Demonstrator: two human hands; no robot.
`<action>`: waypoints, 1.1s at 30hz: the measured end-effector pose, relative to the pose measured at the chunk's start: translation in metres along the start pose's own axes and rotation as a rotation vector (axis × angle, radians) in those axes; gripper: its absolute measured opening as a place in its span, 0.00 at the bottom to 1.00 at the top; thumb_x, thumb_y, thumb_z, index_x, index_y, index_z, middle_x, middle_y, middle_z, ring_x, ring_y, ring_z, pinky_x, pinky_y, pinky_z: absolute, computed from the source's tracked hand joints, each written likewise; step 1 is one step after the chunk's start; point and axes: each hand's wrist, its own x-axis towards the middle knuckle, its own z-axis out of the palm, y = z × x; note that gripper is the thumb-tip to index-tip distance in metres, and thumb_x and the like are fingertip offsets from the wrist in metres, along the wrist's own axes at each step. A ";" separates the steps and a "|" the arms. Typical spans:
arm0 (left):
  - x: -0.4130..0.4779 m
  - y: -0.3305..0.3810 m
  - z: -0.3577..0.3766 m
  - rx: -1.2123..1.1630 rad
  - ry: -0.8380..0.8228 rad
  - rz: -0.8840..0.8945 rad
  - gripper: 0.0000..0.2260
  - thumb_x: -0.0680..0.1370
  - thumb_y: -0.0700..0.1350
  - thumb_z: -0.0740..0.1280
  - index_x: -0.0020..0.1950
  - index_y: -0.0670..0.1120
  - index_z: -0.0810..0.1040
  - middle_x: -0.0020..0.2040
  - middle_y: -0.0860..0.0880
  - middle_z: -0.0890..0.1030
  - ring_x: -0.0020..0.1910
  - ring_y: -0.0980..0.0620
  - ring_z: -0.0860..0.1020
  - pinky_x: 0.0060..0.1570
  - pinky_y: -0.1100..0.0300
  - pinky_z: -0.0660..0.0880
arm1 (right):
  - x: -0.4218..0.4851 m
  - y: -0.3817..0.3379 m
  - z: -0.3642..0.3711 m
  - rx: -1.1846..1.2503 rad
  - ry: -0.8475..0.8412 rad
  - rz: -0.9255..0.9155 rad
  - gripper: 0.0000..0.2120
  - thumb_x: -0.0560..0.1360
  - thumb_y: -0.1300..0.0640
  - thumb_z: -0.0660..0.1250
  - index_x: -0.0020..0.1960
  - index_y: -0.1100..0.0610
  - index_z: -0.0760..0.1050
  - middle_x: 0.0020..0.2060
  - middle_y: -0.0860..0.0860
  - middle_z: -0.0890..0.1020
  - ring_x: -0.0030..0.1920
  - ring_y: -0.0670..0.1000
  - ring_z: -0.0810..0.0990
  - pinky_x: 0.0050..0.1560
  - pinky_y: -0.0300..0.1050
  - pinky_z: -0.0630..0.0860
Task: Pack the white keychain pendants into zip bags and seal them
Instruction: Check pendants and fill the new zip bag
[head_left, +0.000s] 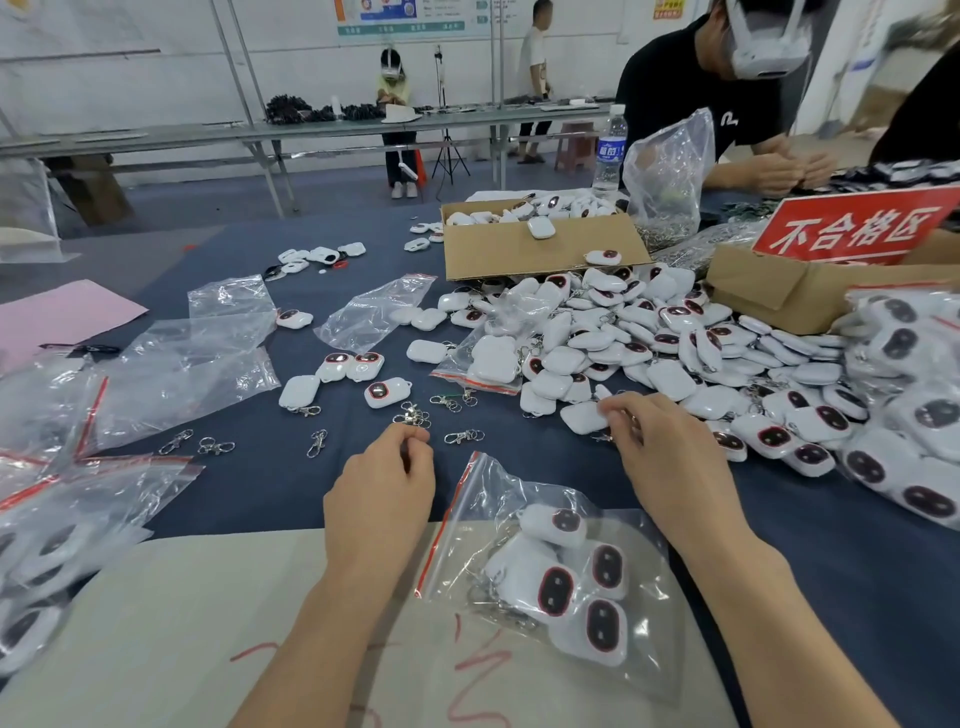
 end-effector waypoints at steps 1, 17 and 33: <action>0.000 0.000 0.000 -0.001 -0.007 -0.001 0.12 0.81 0.49 0.56 0.55 0.59 0.78 0.38 0.53 0.83 0.45 0.47 0.79 0.45 0.51 0.74 | -0.001 -0.001 -0.001 -0.003 0.009 -0.008 0.11 0.83 0.56 0.61 0.62 0.53 0.79 0.54 0.53 0.82 0.50 0.56 0.81 0.54 0.56 0.75; -0.001 -0.002 0.001 -0.168 0.030 0.064 0.10 0.82 0.50 0.57 0.55 0.60 0.77 0.34 0.61 0.82 0.39 0.57 0.80 0.45 0.51 0.77 | 0.005 -0.021 -0.009 0.952 0.140 0.113 0.12 0.81 0.54 0.67 0.57 0.36 0.77 0.44 0.38 0.84 0.44 0.43 0.83 0.50 0.36 0.80; -0.014 0.012 0.004 -0.527 -0.214 0.423 0.10 0.82 0.49 0.67 0.62 0.60 0.78 0.46 0.59 0.82 0.47 0.58 0.79 0.44 0.68 0.74 | -0.001 -0.040 0.020 0.878 -0.273 0.008 0.19 0.79 0.62 0.70 0.58 0.38 0.78 0.47 0.34 0.85 0.47 0.35 0.82 0.49 0.29 0.76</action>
